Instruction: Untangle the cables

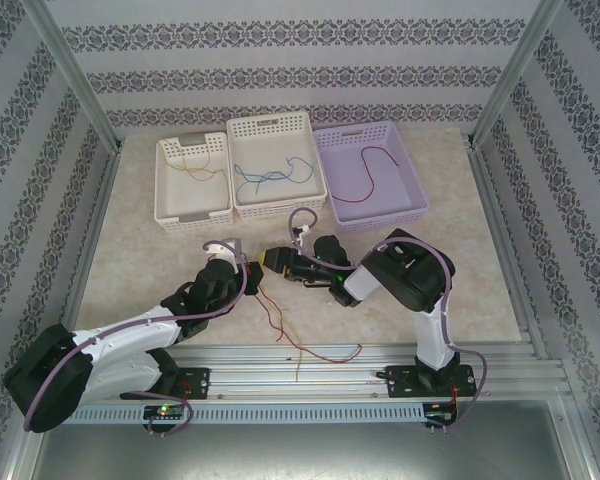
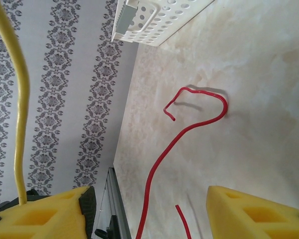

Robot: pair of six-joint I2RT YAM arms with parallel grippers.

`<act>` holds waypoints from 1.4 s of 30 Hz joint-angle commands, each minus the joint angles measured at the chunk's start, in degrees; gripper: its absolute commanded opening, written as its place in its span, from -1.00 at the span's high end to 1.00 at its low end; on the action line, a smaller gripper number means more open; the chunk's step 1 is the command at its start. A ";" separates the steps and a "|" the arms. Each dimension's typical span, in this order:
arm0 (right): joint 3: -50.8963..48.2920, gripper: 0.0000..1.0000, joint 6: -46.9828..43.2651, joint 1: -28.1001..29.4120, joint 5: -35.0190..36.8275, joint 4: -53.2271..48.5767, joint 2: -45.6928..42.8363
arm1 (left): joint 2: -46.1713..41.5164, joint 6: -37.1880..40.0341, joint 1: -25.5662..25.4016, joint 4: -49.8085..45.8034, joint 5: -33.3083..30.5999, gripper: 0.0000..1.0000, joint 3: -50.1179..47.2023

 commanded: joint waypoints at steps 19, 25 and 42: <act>-8.30 -0.17 -17.57 4.39 4.26 -17.15 -18.80 | -15.64 10.82 -1.70 -4.59 8.20 1.00 19.22; -7.99 -0.21 -33.04 7.02 14.68 -40.72 -35.05 | -12.06 18.08 4.06 -14.95 8.60 1.00 32.35; -10.85 -0.29 -41.61 17.56 25.79 -69.54 -48.35 | 6.79 15.61 38.40 -22.12 21.34 1.00 45.74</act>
